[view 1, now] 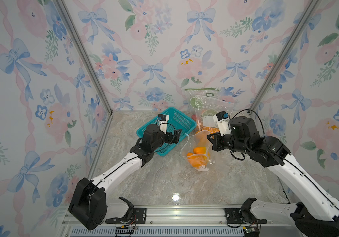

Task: Place the mango in a zip-top bag and seal the zipper
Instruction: Adjust the zipper food storage bag at the center of the board.

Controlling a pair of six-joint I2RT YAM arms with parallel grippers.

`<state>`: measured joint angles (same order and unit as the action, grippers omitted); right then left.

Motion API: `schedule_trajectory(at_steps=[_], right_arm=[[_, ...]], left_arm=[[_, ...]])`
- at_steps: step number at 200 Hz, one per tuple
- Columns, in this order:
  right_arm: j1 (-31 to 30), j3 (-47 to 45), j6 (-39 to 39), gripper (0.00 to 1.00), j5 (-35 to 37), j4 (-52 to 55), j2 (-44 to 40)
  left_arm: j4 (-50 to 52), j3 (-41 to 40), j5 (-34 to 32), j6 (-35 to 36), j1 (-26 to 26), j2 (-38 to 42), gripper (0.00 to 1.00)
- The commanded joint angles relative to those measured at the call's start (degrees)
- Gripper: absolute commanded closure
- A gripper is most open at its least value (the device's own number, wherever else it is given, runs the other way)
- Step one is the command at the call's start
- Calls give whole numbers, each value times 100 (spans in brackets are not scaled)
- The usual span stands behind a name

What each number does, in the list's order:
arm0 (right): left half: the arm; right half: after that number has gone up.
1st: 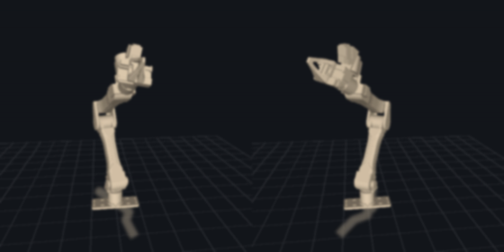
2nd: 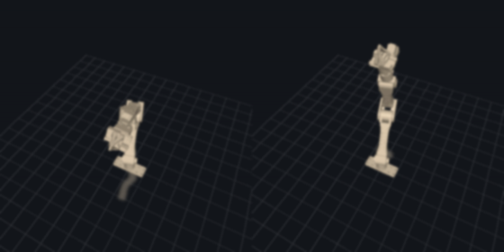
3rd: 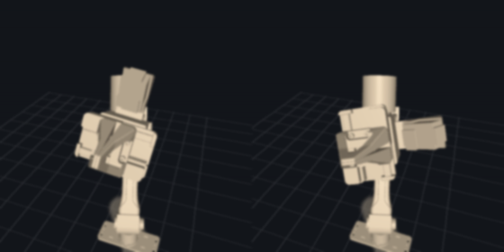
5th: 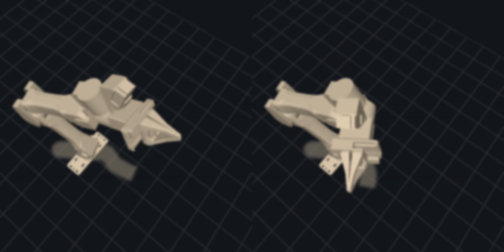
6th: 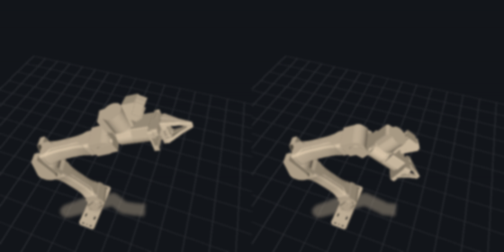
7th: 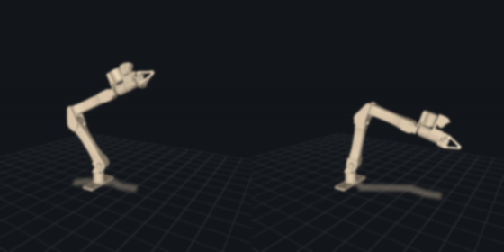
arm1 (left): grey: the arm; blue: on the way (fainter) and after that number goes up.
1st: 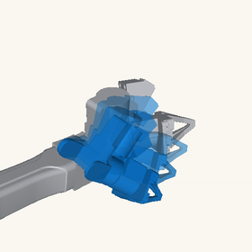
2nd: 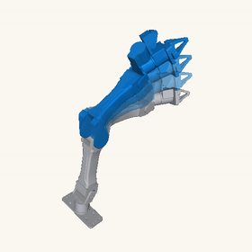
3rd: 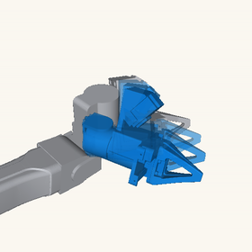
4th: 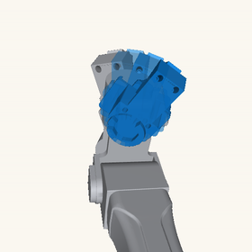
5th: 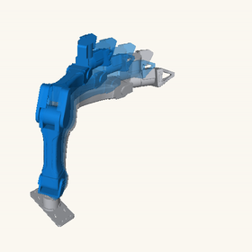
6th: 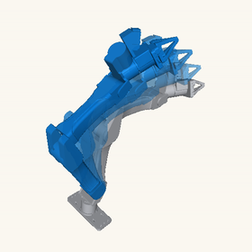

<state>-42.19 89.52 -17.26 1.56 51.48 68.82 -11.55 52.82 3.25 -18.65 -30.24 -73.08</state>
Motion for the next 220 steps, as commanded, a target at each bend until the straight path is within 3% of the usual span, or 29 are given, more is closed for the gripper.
schedule_trajectory(at_steps=[1, 25, 60, 107, 162, 193, 220], right_arm=[[-87, 553, 796, 100, -273, 505, 260], [200, 456, 1056, 100, -148, 441, 489], [1456, -644, 1158, 100, -775, -631, 795], [2491, -1078, 1454, 100, -2117, -1772, 1276], [2665, -818, 1392, 100, -2485, -1754, 1587], [2671, -813, 1355, 100, -2488, -1751, 1587], [2666, -813, 1269, 100, -2477, -1782, 1582]], left_arm=[[3, -194, -95, 234, 204, 395, 2], [-3, -408, -188, 363, 346, 704, 2], [-107, -808, -50, 1017, 384, 847, 2], [-949, -1545, 1787, 2833, 487, 818, 2], [-928, -928, 4200, 4335, 476, -207, 3], [-909, -446, 4353, 4540, 288, -802, 15], [-868, 55, 4495, 4234, 157, -1302, 38]])
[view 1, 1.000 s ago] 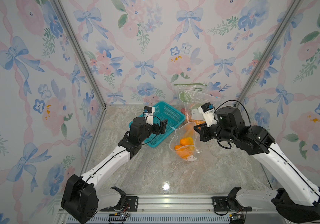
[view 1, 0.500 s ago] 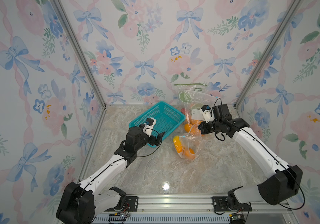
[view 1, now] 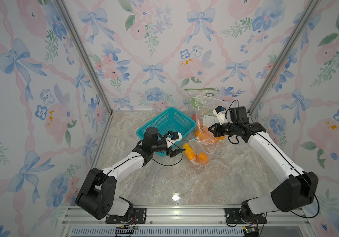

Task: Place the mango in a zip-top bag and seal the zipper
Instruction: Adjust the zipper food storage bag at the center of the board, then pick up the zipper food storage bag at the center of the board.

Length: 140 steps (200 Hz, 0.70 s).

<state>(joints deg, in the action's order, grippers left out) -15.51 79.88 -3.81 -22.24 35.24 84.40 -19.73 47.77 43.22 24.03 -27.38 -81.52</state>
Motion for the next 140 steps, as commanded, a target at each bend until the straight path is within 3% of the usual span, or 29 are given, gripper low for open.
schedule_trajectory(at_steps=[1, 20, 63, 127, 140], right_arm=[[-4, 151, -80, 100, -96, -163, 24], [-5, 151, -106, 100, -94, -163, 33], [-5, 160, -106, 100, -79, -148, 33], [2, 151, -89, 100, -70, -127, -17], [-5, 184, -93, 100, -70, -69, -45]], left_arm=[[-45, 572, 509, -41, -133, -473, 39], [25, 747, 605, -87, -261, -702, 45], [88, 942, 147, -150, -427, -933, 58], [208, 969, -302, -240, -401, -921, 100], [230, 976, -437, -315, -400, -856, 100]])
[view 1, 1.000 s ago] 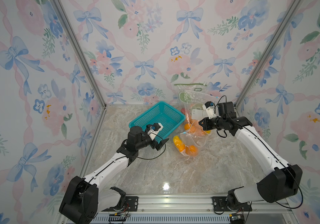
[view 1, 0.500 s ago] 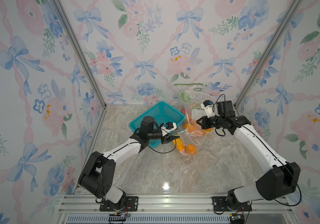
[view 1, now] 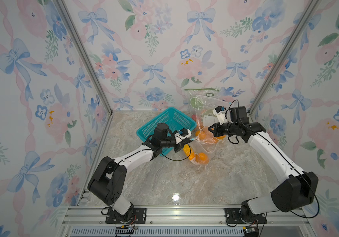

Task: Place the mango in a zip-top bag and seal the zipper
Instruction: Pick up the zipper food storage bag at the center of the board.

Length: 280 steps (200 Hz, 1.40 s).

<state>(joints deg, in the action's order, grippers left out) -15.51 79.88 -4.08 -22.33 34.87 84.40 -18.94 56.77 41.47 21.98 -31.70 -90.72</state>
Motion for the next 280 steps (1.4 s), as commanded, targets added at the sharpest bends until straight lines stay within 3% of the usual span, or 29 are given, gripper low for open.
schedule_trajectory(at_steps=[1, 33, 79, 116, 126, 149, 168, 223, 244, 280], right_arm=[[-5, 189, -71, 100, -61, -24, -46], [-13, 643, -50, 100, 313, 752, -219], [-22, 1528, 202, 100, 1737, 2755, -757], [-47, 1831, 712, 97, 2127, 3606, -1051], [-57, 1782, 802, 86, 2100, 3646, -1075], [-82, 1615, 899, 42, 1910, 3422, -1074], [-129, 1587, 970, 31, 1519, 3085, -1065], [-1262, 1640, 1504, 30, 935, 1756, -943], [-1509, 1479, 1668, 30, 364, 1004, -847], [-1533, 1571, 1798, 43, -520, 221, -396]], left_arm=[[157, 73, -262, -117, 33, 72, 100], [400, 322, -879, -760, 6, 455, 100], [1514, 899, -2087, -1814, -21, 1341, 100], [2047, 1195, -1662, -2061, -55, 1562, 100], [2075, 1228, -1709, -2094, -64, 1488, 100], [2219, 1399, -1996, -2115, -11, 1154, 100], [2270, 1573, -1912, -1994, 97, 811, 100], [2353, 1899, -1305, -1660, 268, 509, 100], [2390, 1866, -1080, -1491, 331, 618, 100], [2416, 1626, -644, -1049, 364, 1001, 100]])
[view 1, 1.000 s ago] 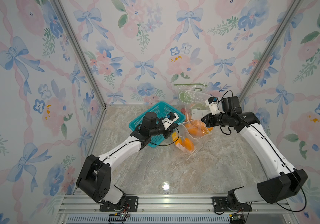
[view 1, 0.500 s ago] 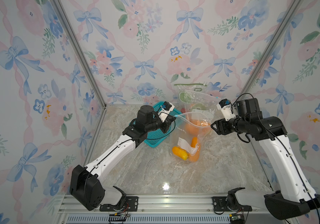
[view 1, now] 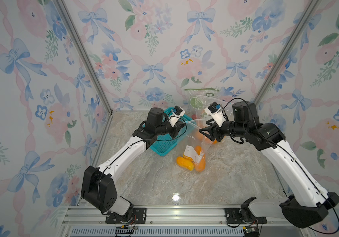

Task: Place the mango in a zip-top bag and seal the zipper
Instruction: Pick up the zipper food storage bag at the center of the board, then zip the zipper on the zipper food storage bag.

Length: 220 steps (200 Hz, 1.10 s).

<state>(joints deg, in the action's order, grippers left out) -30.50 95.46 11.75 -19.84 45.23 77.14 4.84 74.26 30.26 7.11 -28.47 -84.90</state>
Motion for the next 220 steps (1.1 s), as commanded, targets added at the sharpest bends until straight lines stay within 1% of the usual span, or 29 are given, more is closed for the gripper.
schedule_trajectory(at_steps=[1, 37, 66, 76, 97, 112, 179, 187, 199, 220], right_arm=[[-34, 23, 224, 43, -782, -819, 346], [-38, 522, 424, 46, -1215, -723, 982], [-56, 805, 450, 50, -1416, -565, 1330], [-78, 844, 459, 53, -1435, -528, 1399], [-110, 914, 477, 56, -1444, -431, 1494], [-121, 957, 469, 60, -1457, -369, 1539], [-219, 1033, 609, 64, -1601, -169, 1718], [-229, 1036, 618, 67, -1605, -149, 1733], [-234, 1048, 612, 76, -1608, -139, 1735], [-228, 1053, 618, 76, -1605, -120, 1734]], left_arm=[[41, -127, 488, 448, 42, 425, 100], [60, -362, 794, 785, 67, 718, 100], [72, -396, 894, 820, 80, 742, 100], [81, -395, 886, 813, 87, 730, 100], [91, -385, 870, 772, 104, 699, 100], [96, -368, 844, 726, 112, 679, 100], [95, -351, 867, 676, 179, 634, 100], [96, -350, 875, 673, 185, 633, 100], [96, -359, 872, 661, 209, 640, 100], [95, -368, 876, 646, 245, 642, 100]])
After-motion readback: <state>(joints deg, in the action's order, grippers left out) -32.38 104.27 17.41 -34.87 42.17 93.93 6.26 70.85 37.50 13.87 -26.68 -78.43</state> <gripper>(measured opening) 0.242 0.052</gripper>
